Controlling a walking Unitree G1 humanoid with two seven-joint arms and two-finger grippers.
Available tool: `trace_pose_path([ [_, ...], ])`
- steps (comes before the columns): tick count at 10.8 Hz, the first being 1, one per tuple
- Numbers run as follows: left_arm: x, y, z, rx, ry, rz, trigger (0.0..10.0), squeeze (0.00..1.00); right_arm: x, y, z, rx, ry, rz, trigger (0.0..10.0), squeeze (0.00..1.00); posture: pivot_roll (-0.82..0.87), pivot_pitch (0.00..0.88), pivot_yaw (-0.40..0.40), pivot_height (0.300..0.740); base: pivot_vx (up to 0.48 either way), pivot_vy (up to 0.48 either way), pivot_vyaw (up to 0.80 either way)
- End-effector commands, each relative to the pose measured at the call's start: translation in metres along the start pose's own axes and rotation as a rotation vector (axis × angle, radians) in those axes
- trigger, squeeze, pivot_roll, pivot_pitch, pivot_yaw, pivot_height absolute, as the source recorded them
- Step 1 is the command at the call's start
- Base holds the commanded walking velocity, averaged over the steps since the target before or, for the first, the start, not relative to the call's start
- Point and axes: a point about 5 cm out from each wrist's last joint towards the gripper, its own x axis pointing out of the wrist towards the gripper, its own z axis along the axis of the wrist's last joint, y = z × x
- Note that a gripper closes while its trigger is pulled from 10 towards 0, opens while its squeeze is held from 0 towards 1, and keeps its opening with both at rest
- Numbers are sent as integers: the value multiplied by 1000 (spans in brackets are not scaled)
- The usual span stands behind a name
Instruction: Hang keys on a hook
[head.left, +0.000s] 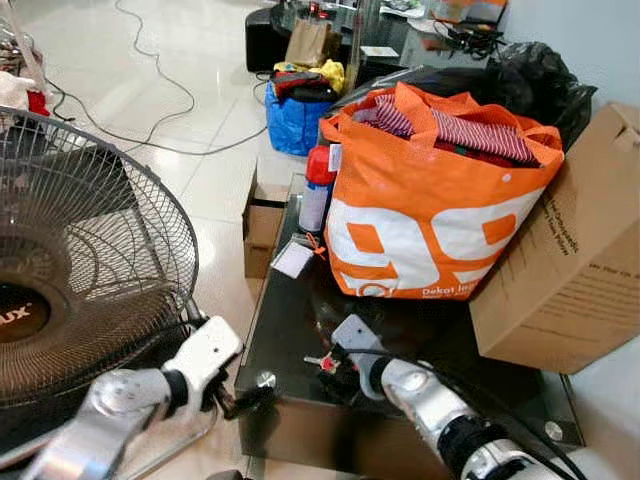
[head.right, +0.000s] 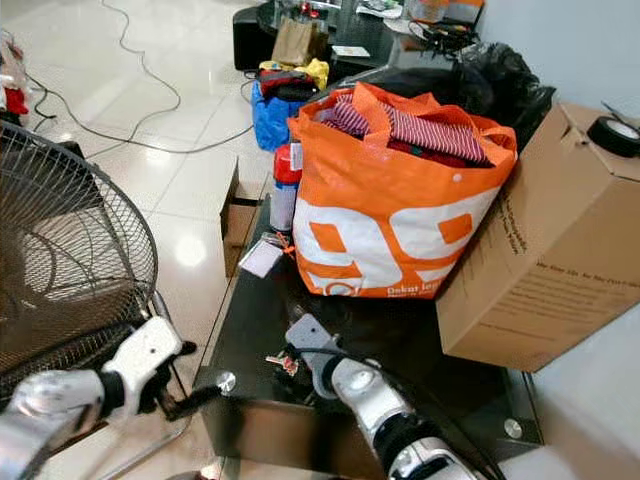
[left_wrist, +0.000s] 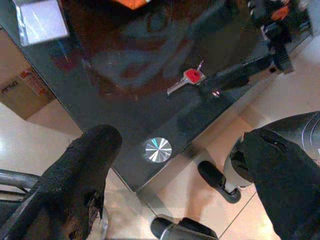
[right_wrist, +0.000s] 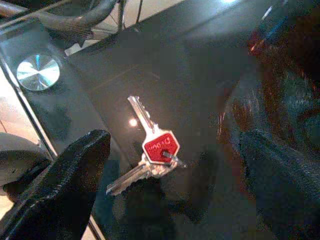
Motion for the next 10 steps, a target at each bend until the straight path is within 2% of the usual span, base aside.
trace_pose_path([
  [1, -3, -3, 5, 3, -12, -18, 10000, 0, -1, -6, 1, 11, -14, -31, 4745, 0, 94, 0, -122, 740, 0, 0, 0],
  [5, -18, -5, 19, 45, 5, -59, 10000, 0, 1, 1, 1, 52, -60, -47, 4706, 0, 92, 25, -28, 740, 0, 0, 0],
  [8, -25, -10, 25, 68, 15, -101, 10000, 0, -1, 3, -4, 72, -86, -74, 5255, 0, 72, 62, 17, 740, 0, 0, 0],
  [10, -25, -10, 29, 72, 20, -111, 10000, 0, -3, 1, -6, 21, -80, -65, 4941, 0, 70, 58, 21, 740, 0, 0, 0],
])
